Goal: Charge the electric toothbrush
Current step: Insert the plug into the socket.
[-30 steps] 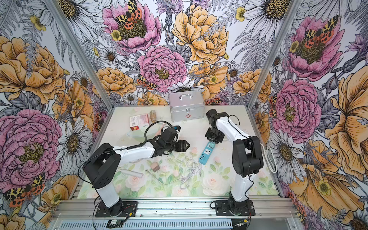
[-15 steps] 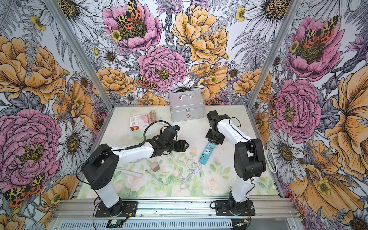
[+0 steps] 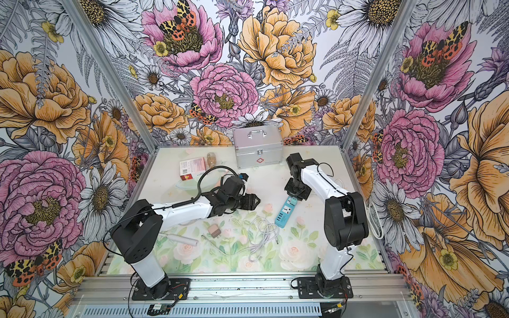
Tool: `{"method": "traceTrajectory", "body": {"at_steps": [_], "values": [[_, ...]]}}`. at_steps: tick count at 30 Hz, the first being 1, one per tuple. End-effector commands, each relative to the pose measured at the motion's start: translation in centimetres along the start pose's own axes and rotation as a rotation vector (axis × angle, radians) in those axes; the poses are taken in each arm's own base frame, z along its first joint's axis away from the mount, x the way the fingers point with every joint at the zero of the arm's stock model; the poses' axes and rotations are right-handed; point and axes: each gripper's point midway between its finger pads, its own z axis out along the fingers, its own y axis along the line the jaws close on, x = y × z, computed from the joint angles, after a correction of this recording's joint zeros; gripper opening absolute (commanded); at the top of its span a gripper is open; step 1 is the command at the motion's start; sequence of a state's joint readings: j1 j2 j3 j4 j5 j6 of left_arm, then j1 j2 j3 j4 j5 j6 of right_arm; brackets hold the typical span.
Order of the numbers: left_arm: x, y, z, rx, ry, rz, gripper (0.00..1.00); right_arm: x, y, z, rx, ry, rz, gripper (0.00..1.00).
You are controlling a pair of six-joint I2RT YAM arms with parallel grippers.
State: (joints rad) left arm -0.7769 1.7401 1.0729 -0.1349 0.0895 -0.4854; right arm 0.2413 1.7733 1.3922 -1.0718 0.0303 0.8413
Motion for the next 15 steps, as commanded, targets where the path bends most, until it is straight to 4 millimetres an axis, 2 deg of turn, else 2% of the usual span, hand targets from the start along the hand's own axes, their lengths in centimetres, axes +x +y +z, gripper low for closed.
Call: {"method": "traceTrajectory", "body": {"at_steps": [1,8,12,15], "values": [[-0.6,-0.2,-1.3,-0.010,-0.030,0.032,0.70,1.8,0.5,1.1,0.009,0.051,0.000,0.00],[-0.5,0.0,-1.8,-0.018,-0.039,0.040,0.70,0.7,-1.1,1.0,0.075,-0.003,0.006,0.00],[-0.6,0.2,-2.0,-0.025,-0.044,0.040,0.70,0.3,-1.4,1.2,0.059,0.017,0.027,0.00],[-0.6,0.2,-2.1,-0.026,-0.046,0.039,0.70,-0.7,-1.2,0.3,0.057,-0.023,0.016,0.00]]}}
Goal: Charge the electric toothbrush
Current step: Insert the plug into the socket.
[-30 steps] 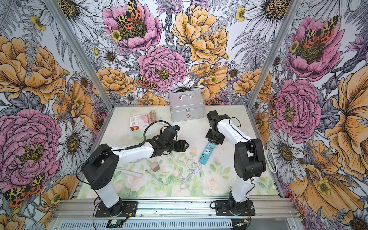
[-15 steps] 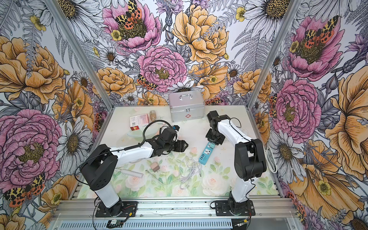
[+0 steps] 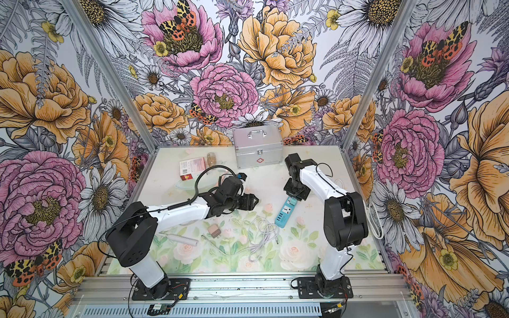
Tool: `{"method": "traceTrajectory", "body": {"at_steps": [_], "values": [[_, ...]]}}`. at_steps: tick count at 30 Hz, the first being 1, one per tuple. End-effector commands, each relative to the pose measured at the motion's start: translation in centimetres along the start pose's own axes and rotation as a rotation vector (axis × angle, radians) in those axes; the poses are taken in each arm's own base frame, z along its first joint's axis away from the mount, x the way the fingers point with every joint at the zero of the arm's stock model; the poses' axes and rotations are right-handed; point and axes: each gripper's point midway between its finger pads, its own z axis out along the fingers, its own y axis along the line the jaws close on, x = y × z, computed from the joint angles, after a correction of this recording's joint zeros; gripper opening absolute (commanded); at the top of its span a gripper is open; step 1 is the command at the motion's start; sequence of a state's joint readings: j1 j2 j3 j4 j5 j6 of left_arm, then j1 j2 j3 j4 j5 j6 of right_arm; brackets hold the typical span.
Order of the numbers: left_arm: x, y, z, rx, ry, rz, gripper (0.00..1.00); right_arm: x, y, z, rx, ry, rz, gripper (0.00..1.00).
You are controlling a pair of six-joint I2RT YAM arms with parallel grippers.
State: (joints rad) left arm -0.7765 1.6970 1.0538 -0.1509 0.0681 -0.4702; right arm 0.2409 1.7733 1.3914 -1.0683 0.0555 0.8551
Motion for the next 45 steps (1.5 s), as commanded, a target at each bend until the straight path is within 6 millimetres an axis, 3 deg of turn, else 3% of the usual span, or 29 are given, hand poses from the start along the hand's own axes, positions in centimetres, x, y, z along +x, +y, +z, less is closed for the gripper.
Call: {"method": "traceTrajectory", "body": {"at_steps": [1,5,14,21,25,31,36,41,45], "values": [[-0.4,0.0,-0.9,-0.011,-0.027,0.022,0.70,-0.6,-0.9,0.2,0.038,-0.008,0.002,0.00],[-0.2,0.1,-1.0,-0.012,-0.025,0.020,0.70,-0.8,-0.9,0.3,0.049,-0.009,0.000,0.00],[0.3,0.6,-1.4,-0.025,-0.025,0.017,0.71,1.3,0.4,0.4,0.006,0.046,-0.025,0.00],[0.3,0.7,-1.7,-0.028,-0.032,0.017,0.71,1.1,-0.1,0.7,0.036,0.030,-0.028,0.00],[0.3,0.7,-1.8,-0.029,-0.034,0.016,0.71,0.5,1.5,0.0,-0.007,-0.006,-0.048,0.00],[0.2,0.6,-1.8,-0.027,-0.036,0.017,0.71,-0.8,0.6,-0.4,0.029,-0.108,-0.074,0.00],[0.2,0.7,-2.0,-0.031,-0.037,0.017,0.71,-0.5,-1.5,1.1,0.063,-0.069,-0.039,0.00],[0.3,0.8,-2.0,-0.033,-0.035,0.018,0.71,-0.1,0.4,1.5,-0.042,-0.052,-0.075,0.00],[0.0,0.6,-2.1,-0.032,-0.042,0.019,0.71,0.8,1.1,3.5,-0.059,0.006,-0.105,0.00]]}}
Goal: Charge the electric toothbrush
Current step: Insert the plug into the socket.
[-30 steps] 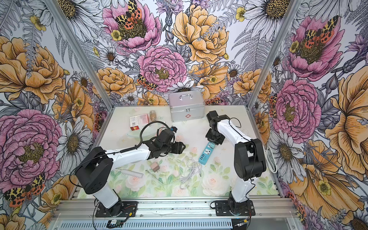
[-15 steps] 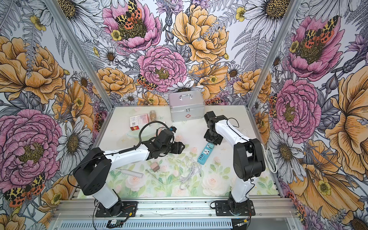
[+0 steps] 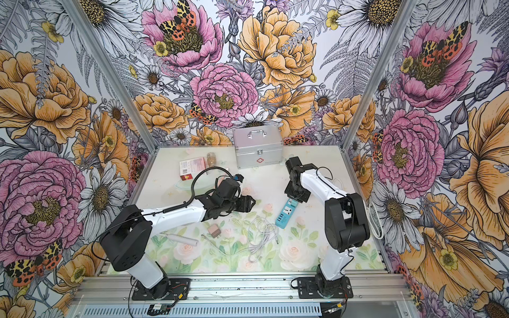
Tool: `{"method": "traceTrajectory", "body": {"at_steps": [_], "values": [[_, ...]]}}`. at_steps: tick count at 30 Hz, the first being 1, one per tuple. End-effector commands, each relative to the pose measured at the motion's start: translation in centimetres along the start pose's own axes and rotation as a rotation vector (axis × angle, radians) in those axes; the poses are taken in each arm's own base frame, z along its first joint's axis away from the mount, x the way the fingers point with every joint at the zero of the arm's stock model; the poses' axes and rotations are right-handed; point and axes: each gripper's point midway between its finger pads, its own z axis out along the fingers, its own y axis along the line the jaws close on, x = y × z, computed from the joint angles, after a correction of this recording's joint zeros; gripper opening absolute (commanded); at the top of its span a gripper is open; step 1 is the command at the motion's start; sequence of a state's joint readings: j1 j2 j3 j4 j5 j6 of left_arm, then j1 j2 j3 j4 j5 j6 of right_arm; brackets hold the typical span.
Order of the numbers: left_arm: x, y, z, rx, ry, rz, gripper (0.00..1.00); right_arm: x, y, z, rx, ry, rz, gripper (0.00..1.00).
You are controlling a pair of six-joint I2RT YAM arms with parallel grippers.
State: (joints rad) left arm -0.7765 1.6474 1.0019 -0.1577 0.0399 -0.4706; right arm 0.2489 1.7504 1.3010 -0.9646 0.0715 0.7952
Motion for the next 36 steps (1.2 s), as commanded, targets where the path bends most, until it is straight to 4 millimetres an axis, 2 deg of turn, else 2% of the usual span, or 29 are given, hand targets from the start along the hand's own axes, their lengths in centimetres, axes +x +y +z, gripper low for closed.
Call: {"method": "traceTrajectory", "body": {"at_steps": [1,4,8,14,17,20,26,32,36], "values": [[-0.9,-0.3,-1.2,-0.007,-0.040,0.016,0.71,0.5,1.8,2.2,-0.075,0.042,-0.052,0.00],[-1.2,0.0,-1.5,-0.024,-0.056,0.002,0.70,0.0,3.0,1.7,-0.100,0.003,-0.107,0.00],[-2.1,1.0,-2.0,-0.067,-0.092,-0.026,0.71,-0.4,5.6,1.6,-0.140,-0.001,-0.191,0.00],[-2.3,2.0,-2.5,-0.118,-0.098,-0.034,0.71,1.1,4.4,5.0,-0.042,0.064,-0.216,0.00],[-2.2,2.3,-2.6,-0.128,-0.089,-0.034,0.71,1.4,4.8,5.2,-0.020,0.055,-0.237,0.00],[-2.2,2.8,-3.0,-0.149,-0.092,-0.040,0.71,0.7,5.0,4.3,-0.032,0.026,-0.218,0.02],[-2.0,3.5,-3.9,-0.183,-0.098,-0.050,0.71,-1.0,5.8,1.1,-0.098,-0.047,-0.203,0.24],[-1.3,4.5,-4.8,-0.228,-0.077,-0.065,0.72,-1.0,5.9,-1.2,-0.151,-0.075,-0.198,0.52],[-0.9,5.2,-5.7,-0.262,-0.058,-0.081,0.74,-1.0,5.2,-3.0,-0.176,-0.102,-0.183,0.63]]}}
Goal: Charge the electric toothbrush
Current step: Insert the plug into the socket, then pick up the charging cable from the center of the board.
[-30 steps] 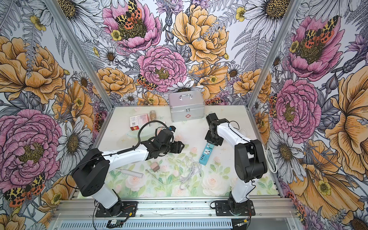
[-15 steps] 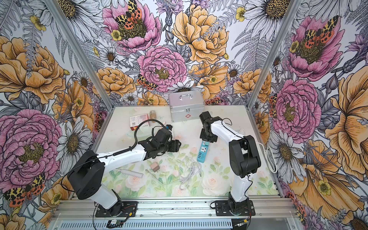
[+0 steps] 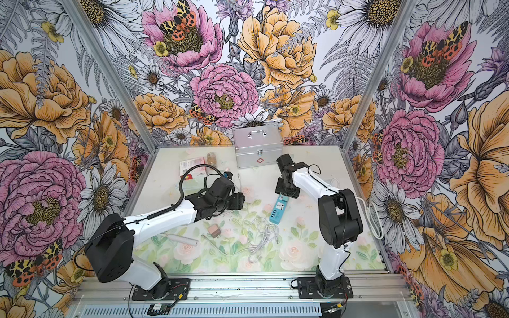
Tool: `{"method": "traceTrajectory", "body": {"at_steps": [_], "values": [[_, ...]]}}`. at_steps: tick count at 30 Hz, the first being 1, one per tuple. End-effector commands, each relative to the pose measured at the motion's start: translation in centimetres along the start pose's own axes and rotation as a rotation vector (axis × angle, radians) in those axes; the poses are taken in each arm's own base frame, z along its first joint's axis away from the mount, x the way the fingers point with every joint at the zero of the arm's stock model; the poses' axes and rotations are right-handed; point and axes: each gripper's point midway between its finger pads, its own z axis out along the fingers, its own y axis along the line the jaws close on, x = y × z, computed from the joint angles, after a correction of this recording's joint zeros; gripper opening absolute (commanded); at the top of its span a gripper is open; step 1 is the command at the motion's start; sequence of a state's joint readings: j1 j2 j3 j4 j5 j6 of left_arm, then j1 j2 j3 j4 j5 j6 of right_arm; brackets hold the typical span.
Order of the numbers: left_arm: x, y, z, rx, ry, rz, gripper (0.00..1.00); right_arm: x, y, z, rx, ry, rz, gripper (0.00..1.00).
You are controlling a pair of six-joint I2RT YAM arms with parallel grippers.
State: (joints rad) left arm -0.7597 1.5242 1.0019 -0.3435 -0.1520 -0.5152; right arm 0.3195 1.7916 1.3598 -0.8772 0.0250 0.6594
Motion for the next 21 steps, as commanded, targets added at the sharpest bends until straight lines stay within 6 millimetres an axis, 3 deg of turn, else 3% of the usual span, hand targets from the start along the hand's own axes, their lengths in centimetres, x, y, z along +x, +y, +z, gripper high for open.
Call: {"method": "traceTrajectory", "body": {"at_steps": [1,4,9,14,18,21], "values": [[0.0,1.9,-1.6,-0.058,-0.001,-0.028,0.74,-0.7,0.1,-3.2,-0.064,-0.070,0.018,0.65],[-0.5,3.0,-1.8,-0.060,0.009,-0.032,0.75,-0.7,-0.5,-5.4,-0.064,-0.108,0.009,0.70],[-2.2,3.1,-0.1,-0.068,0.028,0.035,0.74,-1.1,0.6,-8.9,-0.128,-0.187,-0.036,0.71],[-3.2,2.7,3.1,-0.117,0.066,0.167,0.66,-1.0,1.8,-10.0,-0.198,-0.188,-0.072,0.71],[-2.7,3.6,5.9,-0.130,0.130,0.186,0.60,-1.1,1.9,-10.9,-0.217,-0.220,-0.085,0.71],[-1.1,3.8,7.8,-0.141,0.186,0.244,0.58,-1.2,2.0,-11.1,-0.224,-0.229,-0.094,0.71]]}}
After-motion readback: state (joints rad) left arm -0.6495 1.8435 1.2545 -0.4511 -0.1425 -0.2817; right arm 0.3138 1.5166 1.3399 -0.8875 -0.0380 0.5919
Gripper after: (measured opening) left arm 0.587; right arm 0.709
